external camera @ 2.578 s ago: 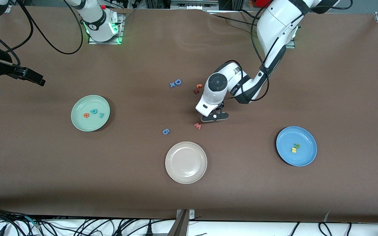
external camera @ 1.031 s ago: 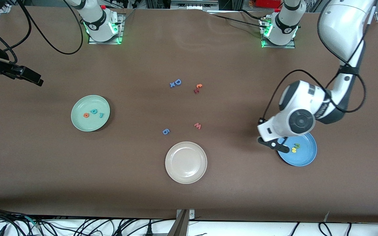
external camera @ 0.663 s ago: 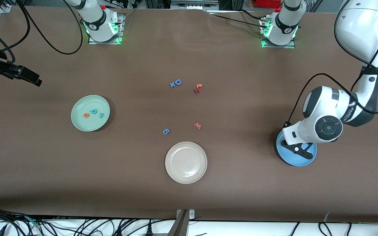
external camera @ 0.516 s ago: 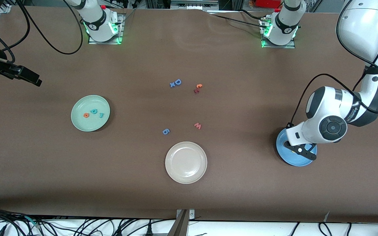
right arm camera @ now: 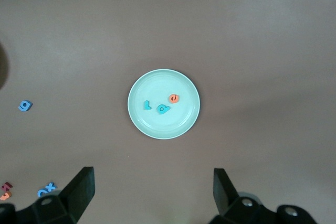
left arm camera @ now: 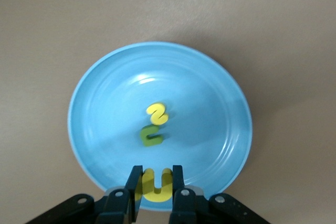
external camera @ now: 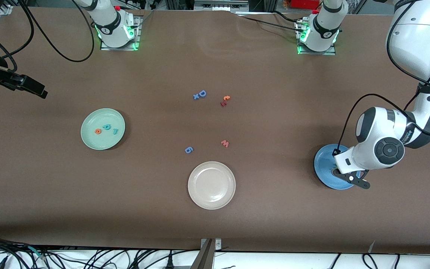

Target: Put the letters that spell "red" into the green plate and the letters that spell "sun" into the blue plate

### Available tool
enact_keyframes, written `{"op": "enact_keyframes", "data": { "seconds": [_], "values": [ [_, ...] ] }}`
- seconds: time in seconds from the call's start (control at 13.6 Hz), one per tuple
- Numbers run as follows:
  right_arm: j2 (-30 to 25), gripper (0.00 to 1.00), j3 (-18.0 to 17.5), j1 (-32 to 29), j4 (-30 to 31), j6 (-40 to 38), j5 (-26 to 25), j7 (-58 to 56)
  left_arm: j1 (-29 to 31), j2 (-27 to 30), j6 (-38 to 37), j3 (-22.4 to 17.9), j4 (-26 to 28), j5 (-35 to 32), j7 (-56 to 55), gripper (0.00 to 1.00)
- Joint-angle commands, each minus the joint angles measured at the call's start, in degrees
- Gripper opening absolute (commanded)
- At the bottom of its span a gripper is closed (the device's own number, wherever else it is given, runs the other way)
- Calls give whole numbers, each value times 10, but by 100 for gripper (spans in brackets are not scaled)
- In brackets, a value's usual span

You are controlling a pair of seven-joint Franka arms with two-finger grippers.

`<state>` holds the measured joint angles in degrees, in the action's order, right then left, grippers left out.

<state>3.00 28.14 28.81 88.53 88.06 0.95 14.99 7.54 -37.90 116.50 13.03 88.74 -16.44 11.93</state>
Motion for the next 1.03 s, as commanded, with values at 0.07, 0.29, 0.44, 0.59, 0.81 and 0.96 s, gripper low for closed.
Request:
{"op": "enact_keyframes", "data": {
  "seconds": [0.07,0.29,0.44,0.59,0.81,0.96],
  "values": [
    [-4,100,2,2,-5,-1,3,-8,5,-2,5,-6,-15,49,-19,100],
    [-4,100,1,2,-5,-1,3,-8,5,-1,2,-6,-40,55,-30,100],
    [-3,100,1,2,-5,-1,3,-8,5,2,-4,-5,-50,63,-39,100],
    [-3,100,1,2,-5,-1,3,-8,0,9,-28,-4,-70,82,-95,100],
    [-3,100,0,2,-5,-1,4,-8,-21,40,-77,-4,-79,80,-200,100],
    [-3,100,0,2,-5,-1,3,-8,-40,78,-128,-7,-79,81,-230,100]
  ]
}}
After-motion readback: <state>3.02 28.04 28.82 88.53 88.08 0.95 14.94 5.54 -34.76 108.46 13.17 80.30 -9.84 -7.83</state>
